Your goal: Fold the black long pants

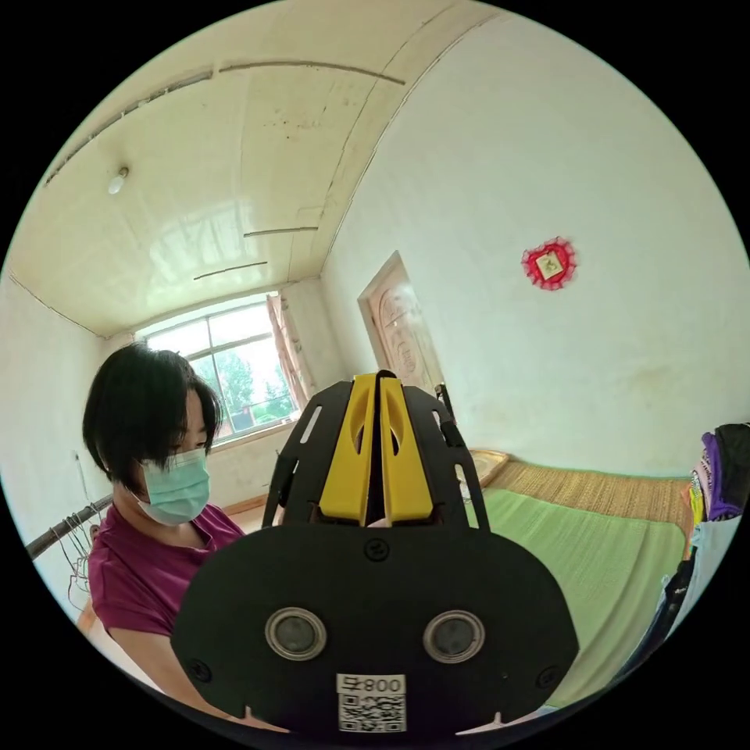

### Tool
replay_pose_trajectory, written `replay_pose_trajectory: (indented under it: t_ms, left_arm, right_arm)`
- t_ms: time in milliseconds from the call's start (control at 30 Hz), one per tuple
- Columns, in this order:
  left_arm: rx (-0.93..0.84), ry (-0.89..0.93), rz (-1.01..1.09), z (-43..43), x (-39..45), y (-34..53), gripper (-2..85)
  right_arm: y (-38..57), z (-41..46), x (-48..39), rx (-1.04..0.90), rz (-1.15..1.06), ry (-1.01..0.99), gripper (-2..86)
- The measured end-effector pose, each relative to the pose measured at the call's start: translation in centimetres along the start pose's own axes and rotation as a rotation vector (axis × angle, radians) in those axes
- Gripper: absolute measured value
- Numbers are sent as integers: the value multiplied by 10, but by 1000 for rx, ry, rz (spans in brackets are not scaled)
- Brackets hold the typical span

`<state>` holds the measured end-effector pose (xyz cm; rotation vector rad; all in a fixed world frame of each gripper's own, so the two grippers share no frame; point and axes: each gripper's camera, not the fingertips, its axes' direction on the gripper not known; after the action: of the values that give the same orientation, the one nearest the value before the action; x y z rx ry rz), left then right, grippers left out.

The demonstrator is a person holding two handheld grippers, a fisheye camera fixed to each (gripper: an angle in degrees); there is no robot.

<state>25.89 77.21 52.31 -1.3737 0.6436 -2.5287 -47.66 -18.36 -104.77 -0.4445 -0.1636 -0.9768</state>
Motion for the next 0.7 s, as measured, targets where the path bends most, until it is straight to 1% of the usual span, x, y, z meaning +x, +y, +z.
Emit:
replay_pose_trajectory:
  t_ms: [133,233,333,367,433,533,667,700]
  left_arm:
    - [-3,23,-79,-23,-30,-6,122]
    - [-57,19,-92,-22,-39,-14,101]
    - [-78,57,-142,-30,-55,-18,60]
    - [-75,79,-144,-37,-61,-19,30]
    - [-89,75,-164,-49,-73,-21,21]
    - [-79,72,-217,-75,-99,-24,24]
    - [3,59,-250,-117,-131,-35,95]
    - [20,42,-258,-126,-142,-41,101]
  right_arm:
    - [-7,70,19,-97,45,-65,-2]
    - [-9,112,32,-159,78,-69,-2]
    - [-11,142,45,-204,101,-43,-1]
    - [-11,146,49,-209,107,-39,0]
    - [-13,165,65,-230,138,-27,0]
    - [-13,188,89,-246,187,-12,0]
    - [-11,217,117,-242,253,-60,1]
    - [-12,228,123,-248,263,-72,1]
